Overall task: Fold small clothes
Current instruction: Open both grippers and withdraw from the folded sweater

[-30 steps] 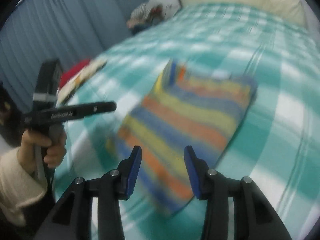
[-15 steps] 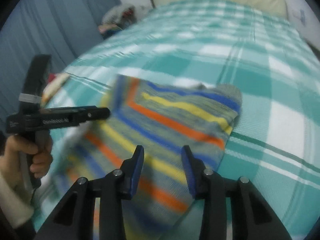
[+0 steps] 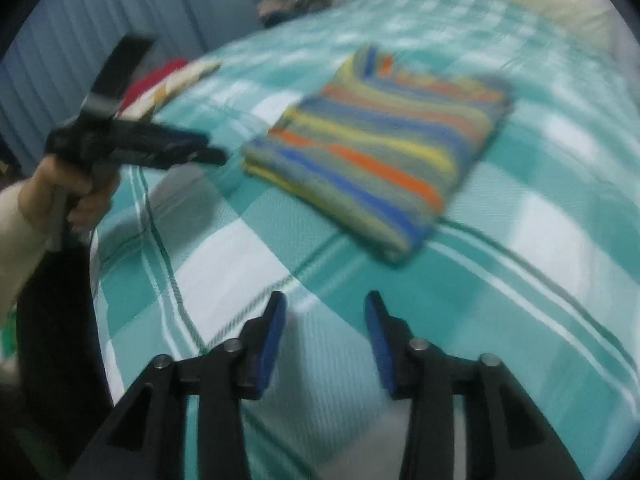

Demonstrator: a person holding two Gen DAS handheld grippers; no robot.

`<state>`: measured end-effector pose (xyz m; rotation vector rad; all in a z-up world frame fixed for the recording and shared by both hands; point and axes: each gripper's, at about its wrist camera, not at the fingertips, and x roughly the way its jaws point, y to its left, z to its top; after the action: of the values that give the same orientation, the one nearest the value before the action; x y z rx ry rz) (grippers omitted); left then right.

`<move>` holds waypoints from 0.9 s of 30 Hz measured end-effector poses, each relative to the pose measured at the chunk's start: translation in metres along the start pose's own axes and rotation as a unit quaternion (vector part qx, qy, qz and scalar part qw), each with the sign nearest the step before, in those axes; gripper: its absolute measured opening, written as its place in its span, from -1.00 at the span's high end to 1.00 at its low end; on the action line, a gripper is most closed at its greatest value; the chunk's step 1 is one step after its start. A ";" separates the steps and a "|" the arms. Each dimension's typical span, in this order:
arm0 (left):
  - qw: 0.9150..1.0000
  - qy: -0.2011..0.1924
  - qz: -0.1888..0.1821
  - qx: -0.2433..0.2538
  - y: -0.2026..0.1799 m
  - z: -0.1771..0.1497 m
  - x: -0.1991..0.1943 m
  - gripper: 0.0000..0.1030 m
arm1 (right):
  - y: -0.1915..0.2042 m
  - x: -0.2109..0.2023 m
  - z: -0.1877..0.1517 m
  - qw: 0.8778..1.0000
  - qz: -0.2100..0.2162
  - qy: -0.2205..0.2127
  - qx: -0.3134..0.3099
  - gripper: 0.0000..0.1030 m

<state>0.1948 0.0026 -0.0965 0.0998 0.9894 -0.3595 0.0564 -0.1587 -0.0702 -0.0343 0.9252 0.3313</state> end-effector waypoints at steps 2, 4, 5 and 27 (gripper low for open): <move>0.999 -0.030 0.013 0.009 -0.014 -0.010 -0.010 -0.88 | -0.014 -0.017 -0.006 0.997 -0.055 -0.047 0.036 -0.42; 0.999 -0.046 0.024 0.005 -0.017 -0.013 -0.009 -0.89 | -0.026 -0.020 -0.009 0.991 -0.100 -0.069 0.059 -0.54; 0.998 -0.049 0.030 -0.006 -0.016 -0.014 -0.004 -0.89 | -0.033 -0.017 -0.011 0.987 -0.123 -0.073 0.068 -0.55; 0.997 -0.024 0.069 -0.012 -0.031 -0.050 0.038 -0.99 | -0.062 0.018 -0.048 0.971 -0.215 -0.018 0.106 -0.99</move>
<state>0.1629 -0.0234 -0.1535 0.1360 0.9327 -0.2220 0.0468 -0.2209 -0.1202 -0.0310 0.8862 -0.1692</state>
